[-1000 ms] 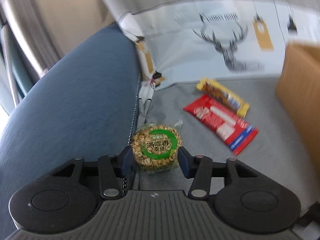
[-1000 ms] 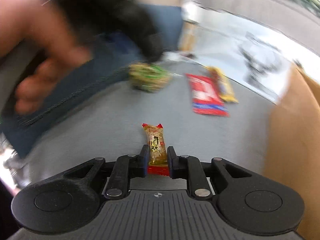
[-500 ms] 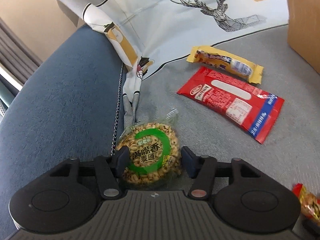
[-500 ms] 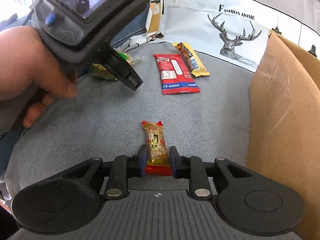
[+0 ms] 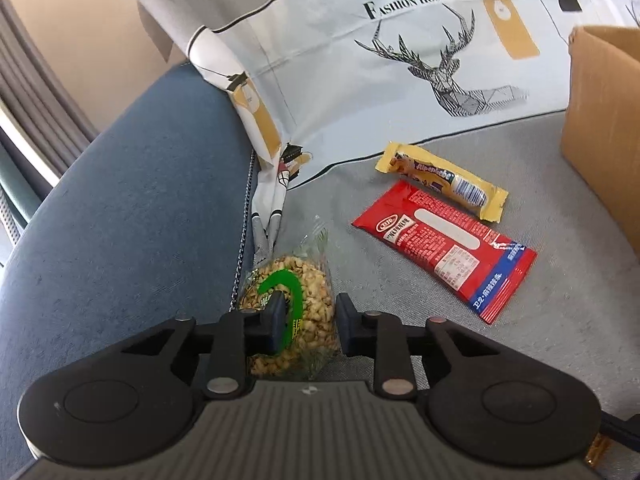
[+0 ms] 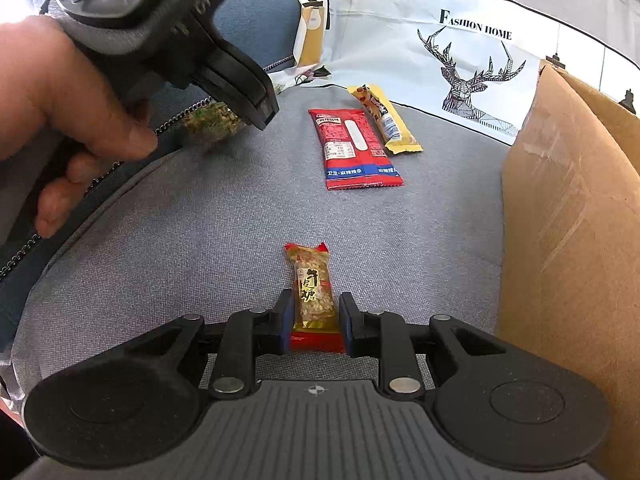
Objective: Organize snacks
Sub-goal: 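Grasp the small gold-red snack bar with the right tool while the left tool grasps the round nut cake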
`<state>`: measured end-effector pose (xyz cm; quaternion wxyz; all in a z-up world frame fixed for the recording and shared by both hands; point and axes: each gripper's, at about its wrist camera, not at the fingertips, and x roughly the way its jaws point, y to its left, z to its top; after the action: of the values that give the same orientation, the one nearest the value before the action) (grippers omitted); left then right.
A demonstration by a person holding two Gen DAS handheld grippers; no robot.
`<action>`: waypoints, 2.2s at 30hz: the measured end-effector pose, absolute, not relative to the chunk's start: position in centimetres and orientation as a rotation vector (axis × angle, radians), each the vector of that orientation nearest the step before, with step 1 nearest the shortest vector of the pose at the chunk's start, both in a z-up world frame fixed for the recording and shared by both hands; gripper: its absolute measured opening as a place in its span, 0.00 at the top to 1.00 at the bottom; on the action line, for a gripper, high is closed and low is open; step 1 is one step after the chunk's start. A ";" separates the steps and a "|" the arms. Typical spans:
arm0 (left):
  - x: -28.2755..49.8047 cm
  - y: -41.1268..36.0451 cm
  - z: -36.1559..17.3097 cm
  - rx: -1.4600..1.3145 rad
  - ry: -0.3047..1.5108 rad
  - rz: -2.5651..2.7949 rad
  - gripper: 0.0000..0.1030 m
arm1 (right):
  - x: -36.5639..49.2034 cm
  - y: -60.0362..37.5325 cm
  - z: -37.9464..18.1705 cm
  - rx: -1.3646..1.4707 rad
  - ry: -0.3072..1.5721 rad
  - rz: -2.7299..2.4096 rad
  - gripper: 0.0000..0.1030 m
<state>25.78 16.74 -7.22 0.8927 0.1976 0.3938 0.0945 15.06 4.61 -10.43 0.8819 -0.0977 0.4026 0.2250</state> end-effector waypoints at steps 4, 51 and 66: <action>24.9 17.0 -5.5 0.357 0.781 0.203 0.76 | 15.1 4.6 -10.4 -0.205 0.836 0.471 0.75; 24.2 16.8 -9.0 -0.112 1.154 0.070 0.18 | 14.8 4.3 -10.5 -0.194 0.829 0.481 0.70; 23.8 19.0 -8.8 -0.168 1.158 0.174 0.18 | 14.9 3.8 -10.1 -0.171 0.794 0.485 0.82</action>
<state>23.81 19.01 -8.84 0.8302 -0.0790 0.5458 0.0819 14.87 3.77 -10.08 0.8902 -0.0821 0.3823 0.2337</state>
